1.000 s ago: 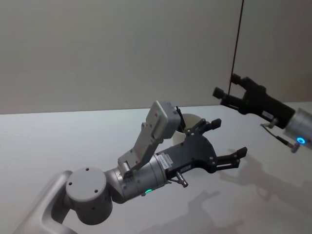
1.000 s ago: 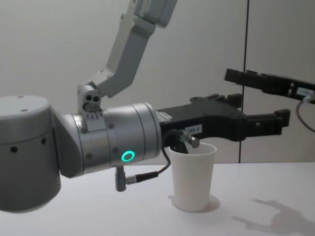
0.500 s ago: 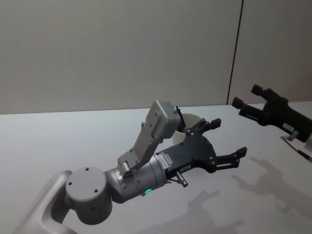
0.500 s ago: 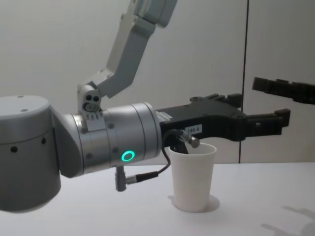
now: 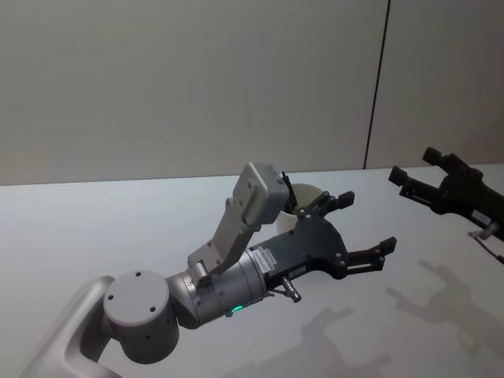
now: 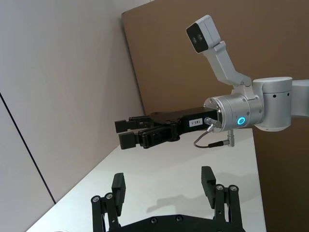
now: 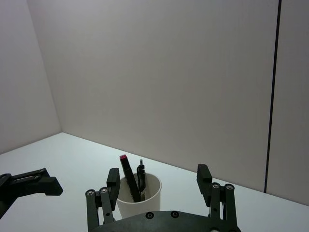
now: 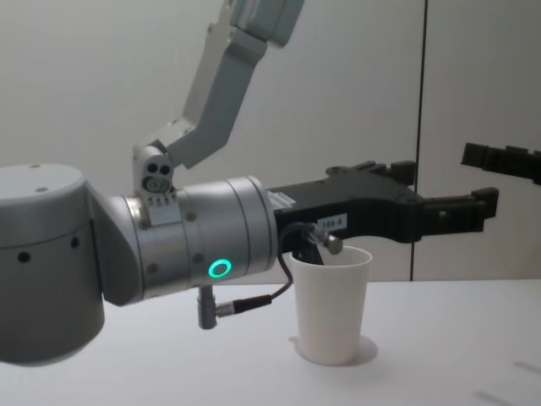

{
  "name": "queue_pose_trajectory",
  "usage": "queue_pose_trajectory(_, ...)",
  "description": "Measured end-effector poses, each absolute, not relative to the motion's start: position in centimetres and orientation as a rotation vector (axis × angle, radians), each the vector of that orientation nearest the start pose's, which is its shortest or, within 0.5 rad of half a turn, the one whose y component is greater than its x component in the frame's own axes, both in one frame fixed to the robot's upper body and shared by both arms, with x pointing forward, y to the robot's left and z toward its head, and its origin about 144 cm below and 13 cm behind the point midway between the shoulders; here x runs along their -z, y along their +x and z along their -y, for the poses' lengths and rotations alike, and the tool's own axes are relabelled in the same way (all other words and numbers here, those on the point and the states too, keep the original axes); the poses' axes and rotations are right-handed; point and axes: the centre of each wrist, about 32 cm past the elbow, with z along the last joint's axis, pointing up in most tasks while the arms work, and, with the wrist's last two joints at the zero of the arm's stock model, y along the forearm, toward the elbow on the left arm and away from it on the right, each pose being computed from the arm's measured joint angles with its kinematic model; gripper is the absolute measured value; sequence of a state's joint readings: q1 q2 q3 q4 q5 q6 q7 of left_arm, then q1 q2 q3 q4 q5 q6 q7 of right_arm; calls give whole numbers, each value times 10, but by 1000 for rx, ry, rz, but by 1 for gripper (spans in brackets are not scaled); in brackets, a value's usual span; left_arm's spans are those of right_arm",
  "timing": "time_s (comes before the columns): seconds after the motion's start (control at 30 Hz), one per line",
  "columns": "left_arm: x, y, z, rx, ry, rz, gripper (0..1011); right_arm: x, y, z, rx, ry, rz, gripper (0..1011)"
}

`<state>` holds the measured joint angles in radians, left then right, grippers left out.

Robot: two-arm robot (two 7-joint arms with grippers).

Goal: Place the pen into the pen holder.

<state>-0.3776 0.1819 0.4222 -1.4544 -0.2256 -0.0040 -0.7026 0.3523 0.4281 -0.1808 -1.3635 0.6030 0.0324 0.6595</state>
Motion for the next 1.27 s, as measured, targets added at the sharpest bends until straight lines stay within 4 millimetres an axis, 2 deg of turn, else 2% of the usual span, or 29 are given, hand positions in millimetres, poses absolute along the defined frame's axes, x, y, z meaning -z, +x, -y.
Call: queue_pose_trajectory(1.27,-1221,538,-157,-479,-26,186,1004,-1216,538,330,856,137,-21,1001)
